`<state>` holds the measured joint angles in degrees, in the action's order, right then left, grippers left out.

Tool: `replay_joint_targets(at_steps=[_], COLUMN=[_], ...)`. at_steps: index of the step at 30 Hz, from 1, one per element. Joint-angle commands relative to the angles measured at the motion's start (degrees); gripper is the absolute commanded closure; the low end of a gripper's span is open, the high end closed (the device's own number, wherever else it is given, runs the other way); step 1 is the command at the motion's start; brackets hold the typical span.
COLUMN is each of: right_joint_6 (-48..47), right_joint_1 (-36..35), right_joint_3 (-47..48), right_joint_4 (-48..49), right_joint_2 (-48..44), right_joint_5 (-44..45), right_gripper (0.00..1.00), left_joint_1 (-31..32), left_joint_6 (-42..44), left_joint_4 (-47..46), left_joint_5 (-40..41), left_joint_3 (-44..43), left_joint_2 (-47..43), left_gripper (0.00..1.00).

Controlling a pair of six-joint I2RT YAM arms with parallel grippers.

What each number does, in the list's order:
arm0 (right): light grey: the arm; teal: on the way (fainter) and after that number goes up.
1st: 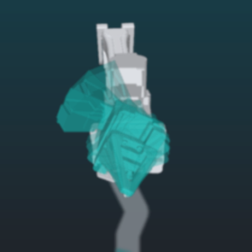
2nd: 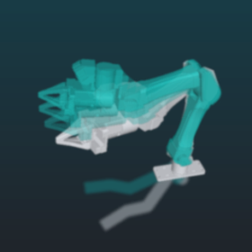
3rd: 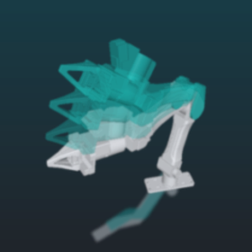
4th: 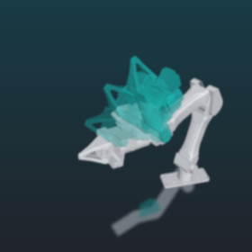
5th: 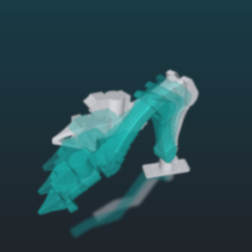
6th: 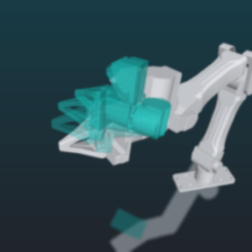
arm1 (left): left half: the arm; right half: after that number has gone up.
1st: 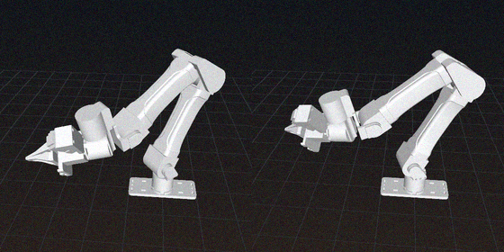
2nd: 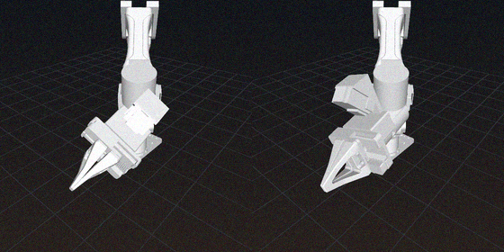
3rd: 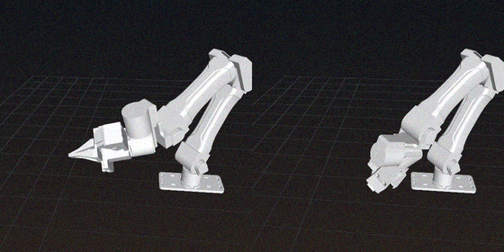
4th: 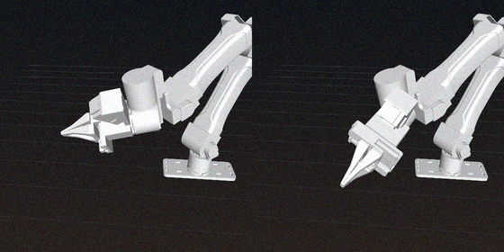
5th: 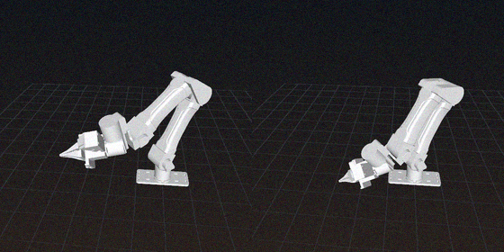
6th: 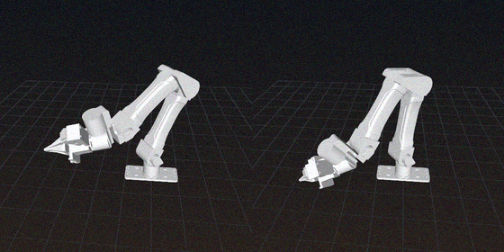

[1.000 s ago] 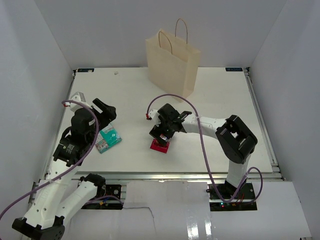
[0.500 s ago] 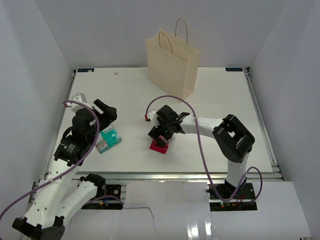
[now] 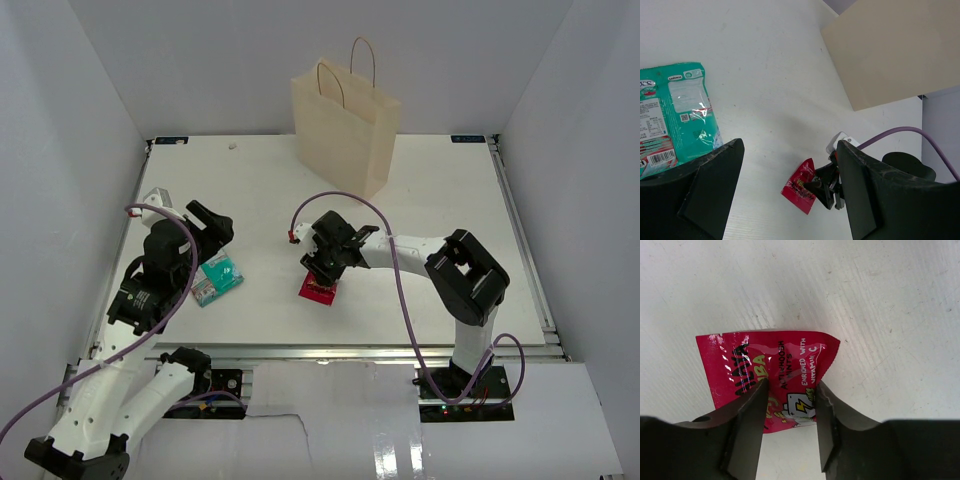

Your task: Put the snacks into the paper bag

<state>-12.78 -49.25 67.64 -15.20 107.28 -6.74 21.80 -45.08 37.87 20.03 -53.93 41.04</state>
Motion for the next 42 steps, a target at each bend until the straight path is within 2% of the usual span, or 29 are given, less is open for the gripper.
replay_joint_targets(at_steps=[1,6,13,26,42], right_joint_6=[0.12,-0.23,-1.37,-9.02,-12.19], right_joint_1=[-0.67,-0.49,1.09,7.06,11.02], right_joint_3=[-0.49,0.13,0.74,3.55,6.89], right_joint_4=[-1.85,-1.76,-1.58,-4.84,-5.19], right_joint_2=[0.30,-0.32,-1.72,-4.19,-5.24], right_joint_5=[-1.96,-2.31,-4.15,-17.07,-21.82], right_gripper=[0.58,0.78,0.92,0.92,0.92], left_joint_1=[-0.27,-0.27,-0.27,-0.27,-0.27], left_joint_6=[-0.27,-0.27,-0.27,-0.45,-0.97], left_joint_4=[0.54,0.54,0.72,0.72,0.63], left_joint_5=[-0.52,-0.43,-0.26,-0.70,-1.05], left_joint_3=[-0.03,0.23,0.23,0.41,1.02], left_joint_2=[-0.34,-0.52,-0.78,-0.52,-0.08], left_gripper=[0.15,0.15,0.15,0.15,0.15])
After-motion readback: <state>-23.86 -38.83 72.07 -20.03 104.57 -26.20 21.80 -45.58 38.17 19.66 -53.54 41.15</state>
